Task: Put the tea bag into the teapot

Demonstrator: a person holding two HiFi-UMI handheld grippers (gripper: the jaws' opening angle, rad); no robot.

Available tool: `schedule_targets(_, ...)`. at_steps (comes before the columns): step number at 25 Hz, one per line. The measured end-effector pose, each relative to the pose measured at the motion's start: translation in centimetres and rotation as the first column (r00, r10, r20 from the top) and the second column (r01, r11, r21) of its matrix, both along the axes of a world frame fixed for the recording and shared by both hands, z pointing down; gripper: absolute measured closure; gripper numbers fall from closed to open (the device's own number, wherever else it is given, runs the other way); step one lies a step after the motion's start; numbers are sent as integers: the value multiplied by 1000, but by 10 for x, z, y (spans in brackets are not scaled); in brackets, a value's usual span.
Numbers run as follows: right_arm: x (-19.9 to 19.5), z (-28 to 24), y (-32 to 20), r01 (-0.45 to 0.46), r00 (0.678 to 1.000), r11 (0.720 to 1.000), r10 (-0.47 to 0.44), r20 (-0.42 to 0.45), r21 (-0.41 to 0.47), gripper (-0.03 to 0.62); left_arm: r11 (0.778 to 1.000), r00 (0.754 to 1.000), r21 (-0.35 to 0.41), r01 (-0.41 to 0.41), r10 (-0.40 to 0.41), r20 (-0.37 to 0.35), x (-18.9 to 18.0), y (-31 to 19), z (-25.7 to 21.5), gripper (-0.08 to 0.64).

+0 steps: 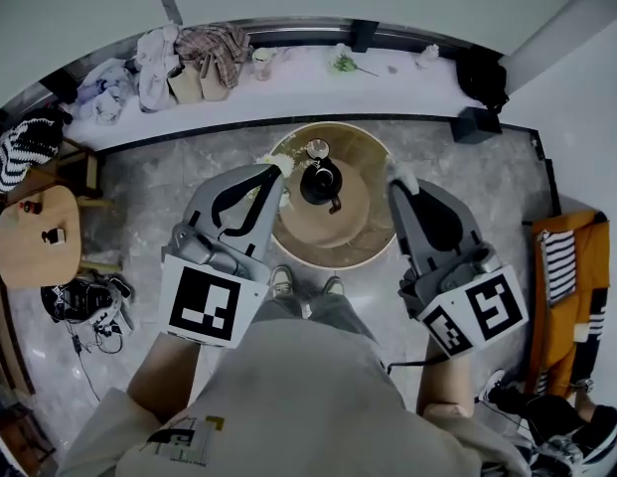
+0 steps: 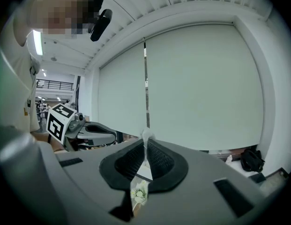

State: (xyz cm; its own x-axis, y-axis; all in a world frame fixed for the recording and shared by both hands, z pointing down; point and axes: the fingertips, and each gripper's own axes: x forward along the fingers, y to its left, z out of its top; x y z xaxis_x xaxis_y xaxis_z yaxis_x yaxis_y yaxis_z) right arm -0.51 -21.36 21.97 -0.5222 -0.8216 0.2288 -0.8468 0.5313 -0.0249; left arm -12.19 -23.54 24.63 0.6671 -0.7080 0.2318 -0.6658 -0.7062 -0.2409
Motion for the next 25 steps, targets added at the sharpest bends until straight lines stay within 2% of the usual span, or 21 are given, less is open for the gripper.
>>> schedule_targets(9,26,10,-15,63,998,997,-62,9,-51,574,999,999,-26,45,-45,2,29,-14,6,552)
schedule_targets(16,50,28,-31,141,989,985,-145,-36,-103,574,993,996,-69,91,-90,9,56,-27,20,552)
schedule_targets(21,56,52,-53,191,975,968,-207,-86,-164,575,987,993,-107,118,-117,16,67,-38,37,552)
schedule_targets(25,58,82,-68,226,953,944,-265,-144,-242,574,984,992,-126,128,-125,34,76,-45,56,552)
